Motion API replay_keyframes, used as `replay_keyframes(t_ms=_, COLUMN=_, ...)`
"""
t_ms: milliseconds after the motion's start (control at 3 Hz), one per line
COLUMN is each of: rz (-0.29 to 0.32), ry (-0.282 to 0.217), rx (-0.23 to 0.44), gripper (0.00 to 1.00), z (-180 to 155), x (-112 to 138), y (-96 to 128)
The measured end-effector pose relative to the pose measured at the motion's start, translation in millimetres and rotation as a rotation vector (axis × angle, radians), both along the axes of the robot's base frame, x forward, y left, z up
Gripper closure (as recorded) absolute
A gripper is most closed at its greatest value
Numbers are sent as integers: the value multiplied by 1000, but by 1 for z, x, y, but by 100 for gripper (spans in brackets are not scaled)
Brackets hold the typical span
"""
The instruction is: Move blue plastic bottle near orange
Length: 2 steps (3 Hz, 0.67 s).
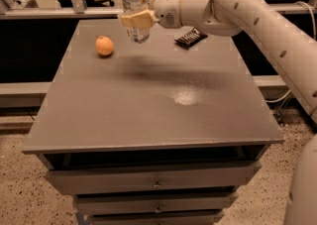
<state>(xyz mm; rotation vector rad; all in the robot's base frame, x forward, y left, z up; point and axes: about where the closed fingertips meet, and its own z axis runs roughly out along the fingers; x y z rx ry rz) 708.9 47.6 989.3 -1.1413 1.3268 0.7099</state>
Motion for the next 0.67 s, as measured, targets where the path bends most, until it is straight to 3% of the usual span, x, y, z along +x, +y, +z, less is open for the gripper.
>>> replay_keyframes(t_ms=333, rz=-13, ry=21, rx=11, gripper=100, z=-10, x=29, y=9)
replay_keyframes(t_ms=667, rz=7, ry=61, rx=25, gripper=100, z=-27, x=47, y=31)
